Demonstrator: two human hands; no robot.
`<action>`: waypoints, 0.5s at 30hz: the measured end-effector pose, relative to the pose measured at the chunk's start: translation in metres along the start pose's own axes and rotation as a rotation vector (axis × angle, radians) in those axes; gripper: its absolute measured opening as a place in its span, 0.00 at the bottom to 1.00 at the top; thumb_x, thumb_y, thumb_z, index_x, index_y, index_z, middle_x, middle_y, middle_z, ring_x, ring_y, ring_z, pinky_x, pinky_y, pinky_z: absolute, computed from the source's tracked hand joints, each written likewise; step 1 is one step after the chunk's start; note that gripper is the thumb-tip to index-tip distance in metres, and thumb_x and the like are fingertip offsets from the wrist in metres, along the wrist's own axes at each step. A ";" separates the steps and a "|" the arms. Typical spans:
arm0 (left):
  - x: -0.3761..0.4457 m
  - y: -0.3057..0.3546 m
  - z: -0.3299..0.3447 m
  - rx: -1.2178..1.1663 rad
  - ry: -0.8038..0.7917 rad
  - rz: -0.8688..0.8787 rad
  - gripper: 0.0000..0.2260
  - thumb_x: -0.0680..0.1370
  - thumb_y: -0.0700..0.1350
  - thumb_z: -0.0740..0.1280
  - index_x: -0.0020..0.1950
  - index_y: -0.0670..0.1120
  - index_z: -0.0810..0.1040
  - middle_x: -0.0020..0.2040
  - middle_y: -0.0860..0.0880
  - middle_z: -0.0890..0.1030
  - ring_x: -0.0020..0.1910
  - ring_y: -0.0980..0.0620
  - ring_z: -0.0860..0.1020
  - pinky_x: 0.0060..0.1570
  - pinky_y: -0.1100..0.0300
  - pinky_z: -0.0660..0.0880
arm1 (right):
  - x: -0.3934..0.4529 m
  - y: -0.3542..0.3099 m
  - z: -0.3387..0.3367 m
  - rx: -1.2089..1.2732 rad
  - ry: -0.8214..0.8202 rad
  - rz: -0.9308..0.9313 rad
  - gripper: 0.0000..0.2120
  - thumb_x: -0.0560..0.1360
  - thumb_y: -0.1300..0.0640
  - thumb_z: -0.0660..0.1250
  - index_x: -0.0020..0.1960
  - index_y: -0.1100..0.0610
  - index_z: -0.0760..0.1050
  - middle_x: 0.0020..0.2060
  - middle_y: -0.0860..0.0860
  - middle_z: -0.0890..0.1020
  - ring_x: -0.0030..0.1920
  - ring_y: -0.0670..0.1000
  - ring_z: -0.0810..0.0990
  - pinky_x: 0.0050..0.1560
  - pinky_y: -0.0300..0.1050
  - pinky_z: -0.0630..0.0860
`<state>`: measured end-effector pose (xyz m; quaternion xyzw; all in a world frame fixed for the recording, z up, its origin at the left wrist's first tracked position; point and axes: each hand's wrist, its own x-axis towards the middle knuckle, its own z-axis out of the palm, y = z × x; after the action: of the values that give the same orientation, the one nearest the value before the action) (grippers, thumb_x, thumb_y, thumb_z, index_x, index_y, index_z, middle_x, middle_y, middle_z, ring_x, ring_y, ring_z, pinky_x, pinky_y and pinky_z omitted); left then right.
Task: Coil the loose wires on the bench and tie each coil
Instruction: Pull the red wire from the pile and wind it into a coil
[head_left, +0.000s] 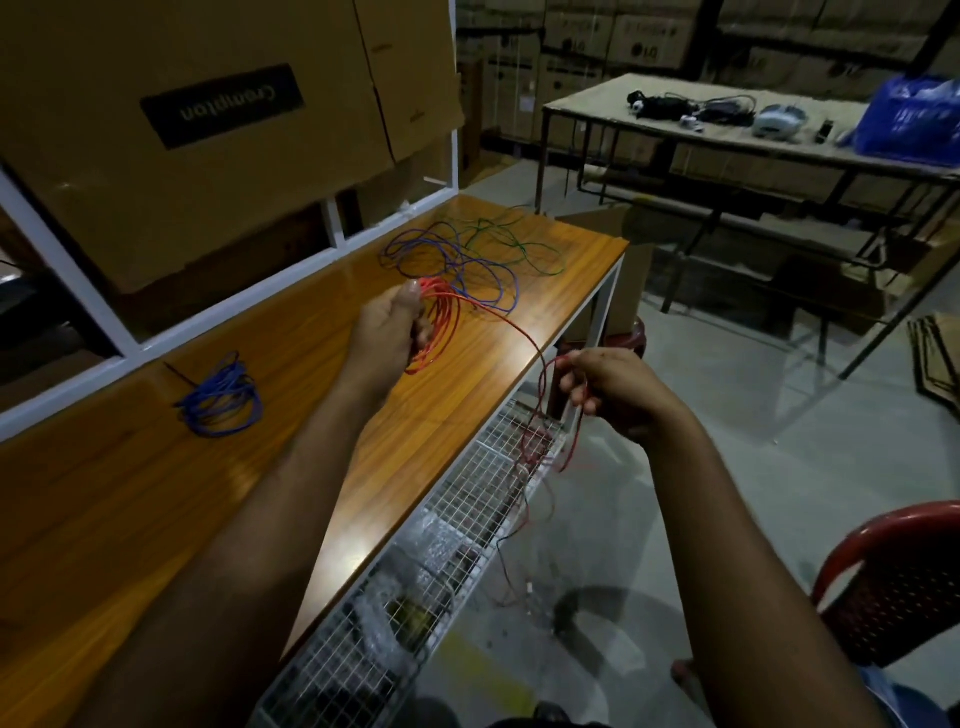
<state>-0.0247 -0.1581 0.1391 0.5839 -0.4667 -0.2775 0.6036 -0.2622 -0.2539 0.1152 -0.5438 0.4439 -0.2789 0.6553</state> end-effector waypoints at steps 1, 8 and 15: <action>0.000 -0.001 0.000 0.022 -0.024 0.019 0.15 0.86 0.49 0.53 0.41 0.48 0.68 0.29 0.52 0.69 0.27 0.56 0.65 0.27 0.63 0.62 | 0.000 -0.002 0.000 0.097 -0.004 0.016 0.10 0.83 0.59 0.60 0.51 0.64 0.77 0.32 0.54 0.78 0.24 0.44 0.75 0.20 0.33 0.66; -0.002 -0.011 -0.001 0.184 -0.227 0.075 0.19 0.85 0.50 0.55 0.47 0.34 0.71 0.31 0.48 0.68 0.28 0.54 0.65 0.28 0.61 0.62 | -0.012 -0.022 0.002 0.059 -0.150 -0.089 0.17 0.79 0.66 0.56 0.59 0.57 0.80 0.45 0.53 0.86 0.43 0.47 0.83 0.31 0.36 0.72; -0.001 -0.017 -0.014 0.345 -0.185 0.160 0.22 0.83 0.54 0.56 0.44 0.35 0.73 0.31 0.51 0.72 0.27 0.60 0.69 0.29 0.62 0.64 | -0.020 -0.037 -0.007 0.118 -0.260 -0.124 0.14 0.79 0.70 0.60 0.58 0.59 0.80 0.42 0.53 0.82 0.38 0.49 0.81 0.40 0.43 0.81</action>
<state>-0.0085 -0.1540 0.1241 0.6118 -0.6055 -0.1969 0.4694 -0.2729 -0.2497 0.1565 -0.5624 0.3037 -0.2718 0.7194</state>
